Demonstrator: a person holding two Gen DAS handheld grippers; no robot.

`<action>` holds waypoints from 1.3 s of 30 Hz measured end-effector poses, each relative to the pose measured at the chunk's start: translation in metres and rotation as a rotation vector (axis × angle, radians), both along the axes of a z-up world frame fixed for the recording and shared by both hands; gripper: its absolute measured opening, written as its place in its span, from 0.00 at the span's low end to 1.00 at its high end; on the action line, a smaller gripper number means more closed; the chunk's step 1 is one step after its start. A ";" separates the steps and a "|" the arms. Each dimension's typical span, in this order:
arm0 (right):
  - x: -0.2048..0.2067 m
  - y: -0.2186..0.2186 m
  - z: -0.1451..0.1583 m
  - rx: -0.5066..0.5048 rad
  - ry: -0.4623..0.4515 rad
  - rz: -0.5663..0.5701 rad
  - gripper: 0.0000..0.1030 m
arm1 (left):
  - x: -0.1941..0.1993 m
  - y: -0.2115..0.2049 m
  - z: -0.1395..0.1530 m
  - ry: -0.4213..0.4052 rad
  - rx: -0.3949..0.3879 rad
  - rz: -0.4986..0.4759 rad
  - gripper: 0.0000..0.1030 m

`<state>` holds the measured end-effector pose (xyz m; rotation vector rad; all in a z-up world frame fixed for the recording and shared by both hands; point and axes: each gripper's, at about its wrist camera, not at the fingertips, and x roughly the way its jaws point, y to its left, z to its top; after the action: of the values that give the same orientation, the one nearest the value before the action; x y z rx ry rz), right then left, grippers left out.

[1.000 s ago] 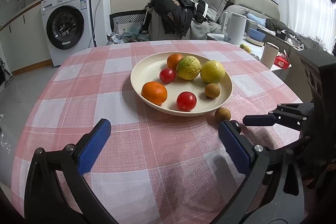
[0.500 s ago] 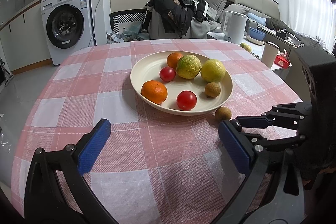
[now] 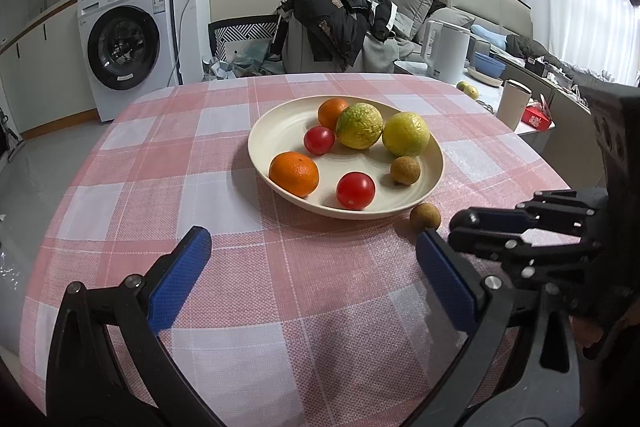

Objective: Organize fruits
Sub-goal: 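Withdraw both tools from the plate toward the remaining fruits, then grasp the dark plum with the right tool while the left tool grasps the small brown fruit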

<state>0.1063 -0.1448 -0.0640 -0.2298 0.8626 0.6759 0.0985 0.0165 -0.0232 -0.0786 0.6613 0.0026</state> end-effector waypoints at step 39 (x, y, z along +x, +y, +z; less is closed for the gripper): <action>0.018 -0.064 0.031 0.103 -0.023 -0.120 0.25 | 0.052 -0.083 -0.029 0.233 -0.045 -0.173 0.51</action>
<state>0.1238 -0.2092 -0.0332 -0.0924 0.8109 0.6022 0.1500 -0.0662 -0.0524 -0.0652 0.8999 -0.1720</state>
